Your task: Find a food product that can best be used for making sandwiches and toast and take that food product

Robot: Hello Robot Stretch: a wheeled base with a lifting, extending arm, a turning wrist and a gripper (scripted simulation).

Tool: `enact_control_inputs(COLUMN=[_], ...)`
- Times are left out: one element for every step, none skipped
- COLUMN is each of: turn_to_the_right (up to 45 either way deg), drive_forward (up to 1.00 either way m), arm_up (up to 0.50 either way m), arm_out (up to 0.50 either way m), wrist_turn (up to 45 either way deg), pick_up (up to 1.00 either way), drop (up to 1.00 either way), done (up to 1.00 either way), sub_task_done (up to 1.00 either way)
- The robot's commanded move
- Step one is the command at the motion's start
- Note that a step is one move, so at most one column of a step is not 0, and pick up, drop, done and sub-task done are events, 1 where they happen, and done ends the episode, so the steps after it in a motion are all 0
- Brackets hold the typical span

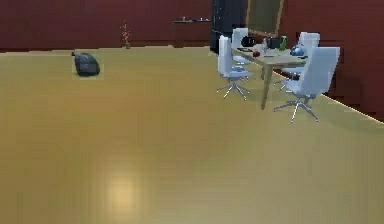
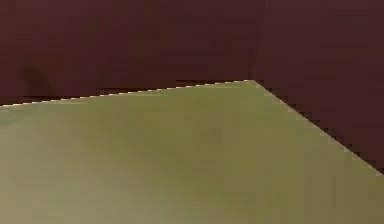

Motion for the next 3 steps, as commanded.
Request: enact_control_inputs(turn_to_the_right=[0.0, 0.0, 0.0], drive_forward=[1.0, 1.0, 1.0], arm_up=[0.0, 0.0, 0.0], arm_out=[0.0, 0.0, 0.0], wrist_turn=[0.0, 0.0, 0.0], pick_up=[0.0, 0.0, 0.0], drop=[0.0, 0.0, 0.0], done=[0.0, 0.0, 0.0], sub_task_done=[0.0, 0.0, 0.0])
